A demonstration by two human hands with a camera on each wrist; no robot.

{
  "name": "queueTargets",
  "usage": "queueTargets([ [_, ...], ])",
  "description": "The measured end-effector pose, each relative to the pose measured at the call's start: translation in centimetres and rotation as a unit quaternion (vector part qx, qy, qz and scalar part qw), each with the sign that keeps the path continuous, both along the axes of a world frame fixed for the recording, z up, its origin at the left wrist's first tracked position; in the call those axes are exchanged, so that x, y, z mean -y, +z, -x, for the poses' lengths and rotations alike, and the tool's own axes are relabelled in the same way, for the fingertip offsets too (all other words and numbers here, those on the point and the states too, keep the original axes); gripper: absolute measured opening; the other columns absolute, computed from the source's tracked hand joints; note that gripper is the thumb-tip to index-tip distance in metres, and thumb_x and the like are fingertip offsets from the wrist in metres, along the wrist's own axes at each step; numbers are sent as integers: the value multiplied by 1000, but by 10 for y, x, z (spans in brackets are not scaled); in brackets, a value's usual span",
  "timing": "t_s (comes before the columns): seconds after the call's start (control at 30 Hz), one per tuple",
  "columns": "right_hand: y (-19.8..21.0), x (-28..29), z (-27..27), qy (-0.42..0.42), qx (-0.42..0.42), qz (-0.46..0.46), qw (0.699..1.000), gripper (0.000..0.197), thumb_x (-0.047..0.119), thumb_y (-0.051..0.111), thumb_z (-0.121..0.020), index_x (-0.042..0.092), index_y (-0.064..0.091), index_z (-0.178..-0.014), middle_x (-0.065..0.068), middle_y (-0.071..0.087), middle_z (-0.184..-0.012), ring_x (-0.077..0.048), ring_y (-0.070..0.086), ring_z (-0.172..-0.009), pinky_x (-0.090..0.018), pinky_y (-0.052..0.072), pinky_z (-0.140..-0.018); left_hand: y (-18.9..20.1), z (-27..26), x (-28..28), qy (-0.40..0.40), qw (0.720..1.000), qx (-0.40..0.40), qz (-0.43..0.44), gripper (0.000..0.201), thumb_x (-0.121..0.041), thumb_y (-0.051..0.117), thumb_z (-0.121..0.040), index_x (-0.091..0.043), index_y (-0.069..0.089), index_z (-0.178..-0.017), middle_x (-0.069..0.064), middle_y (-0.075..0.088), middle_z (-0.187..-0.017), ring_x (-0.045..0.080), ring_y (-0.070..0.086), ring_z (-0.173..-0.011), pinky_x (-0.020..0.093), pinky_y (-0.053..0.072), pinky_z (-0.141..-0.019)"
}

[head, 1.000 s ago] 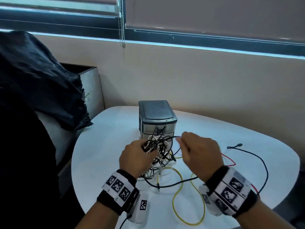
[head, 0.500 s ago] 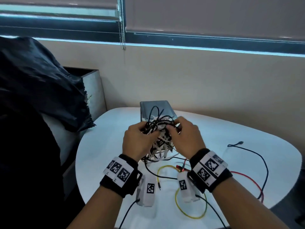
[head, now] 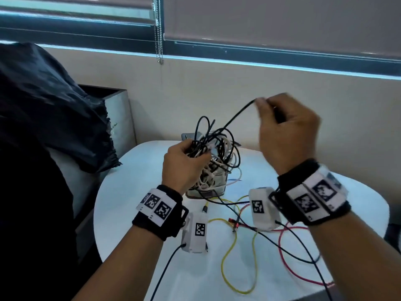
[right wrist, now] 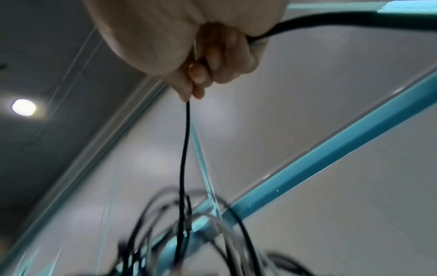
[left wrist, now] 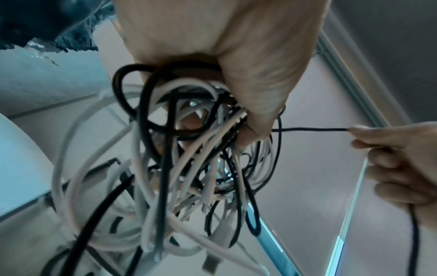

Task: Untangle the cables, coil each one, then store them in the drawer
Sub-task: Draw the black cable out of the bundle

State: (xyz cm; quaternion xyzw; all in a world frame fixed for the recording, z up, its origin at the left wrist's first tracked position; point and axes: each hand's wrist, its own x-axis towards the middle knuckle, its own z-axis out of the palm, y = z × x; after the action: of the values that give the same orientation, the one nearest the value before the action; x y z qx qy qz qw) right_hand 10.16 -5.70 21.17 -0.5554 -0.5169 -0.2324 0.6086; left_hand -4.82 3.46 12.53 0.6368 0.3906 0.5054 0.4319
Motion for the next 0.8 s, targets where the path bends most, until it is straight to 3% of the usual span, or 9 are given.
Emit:
queueTargets([
  [0.1, 8, 7, -26, -24, -107, -39, 993, 22, 28, 65, -90, 15, 62, -73, 13, 54, -60, 1, 48, -55, -15, 43, -58, -10, 6, -7, 7, 1000, -29, 5, 14, -36, 76, -66, -25, 72, -75, -8, 73, -69, 10, 65, -61, 32, 55, -65],
  [0.2, -9, 6, -37, -47, -133, 157, 977, 14, 30, 61, -87, 17, 58, -83, 6, 61, -66, -19, 63, -65, -39, 55, -69, -19, 7, -8, 34, 997, -62, 2, 21, -45, 73, -61, -28, 72, -73, -11, 72, -71, 13, 68, -69, 33, 56, -68],
  [0.27, -23, 7, -29, -36, -110, 263, 958, 14, 31, 66, -84, 25, 58, -94, 10, 65, -74, -18, 64, -71, -38, 54, -76, -20, 6, -5, 33, 997, -72, -5, 23, -48, 70, -59, -27, 70, -70, -9, 71, -68, 15, 66, -68, 35, 55, -66],
  [0.43, -12, 13, -24, -23, -98, 174, 979, 32, 36, 75, -80, 27, 59, -106, 15, 66, -79, -13, 61, -68, -36, 54, -76, -23, 10, -6, 47, 995, -83, -12, 25, -48, 68, -59, -27, 70, -72, -10, 70, -68, 14, 65, -66, 31, 53, -64],
  [0.5, -2, 15, -25, -32, -30, 268, 962, 29, 41, 72, -82, 30, 60, -105, 16, 66, -80, -13, 61, -72, -33, 51, -76, -23, 12, -6, 51, 994, -96, -21, 27, -51, 66, -58, -29, 70, -73, -10, 69, -68, 13, 61, -64, 29, 51, -63],
  [0.57, -3, 13, -17, -59, 97, 380, 918, 24, 49, 66, -85, 30, 62, -99, 14, 66, -81, -15, 60, -77, -31, 46, -73, -19, 9, -1, 34, 993, -103, -36, 26, -49, 70, -60, -30, 72, -78, -11, 70, -70, 10, 62, -65, 28, 53, -64],
  [0.67, -14, 9, 3, -72, 211, 428, 876, 33, 55, 55, -91, 24, 63, -88, 6, 64, -79, -22, 58, -78, -31, 44, -66, -9, -1, 11, 11, 995, -85, -59, 20, -44, 74, -65, -29, 73, -79, -12, 68, -68, 5, 58, -62, 27, 51, -62],
  [0.73, -20, 8, 10, -63, 250, 414, 873, 35, 52, 50, -95, 21, 63, -84, 4, 60, -73, -24, 55, -72, -32, 40, -60, -5, -4, 14, 11, 997, -64, -50, 18, -46, 71, -62, -30, 70, -71, -13, 66, -64, 4, 56, -58, 27, 49, -61],
  [0.8, -21, 12, 7, -64, 253, 369, 892, 36, 46, 49, -98, 20, 62, -78, 3, 55, -66, -27, 53, -65, -30, 33, -56, -5, -1, 14, 6, 998, -54, -32, 19, -45, 71, -61, -28, 70, -70, -14, 68, -66, 5, 60, -61, 28, 53, -63],
])
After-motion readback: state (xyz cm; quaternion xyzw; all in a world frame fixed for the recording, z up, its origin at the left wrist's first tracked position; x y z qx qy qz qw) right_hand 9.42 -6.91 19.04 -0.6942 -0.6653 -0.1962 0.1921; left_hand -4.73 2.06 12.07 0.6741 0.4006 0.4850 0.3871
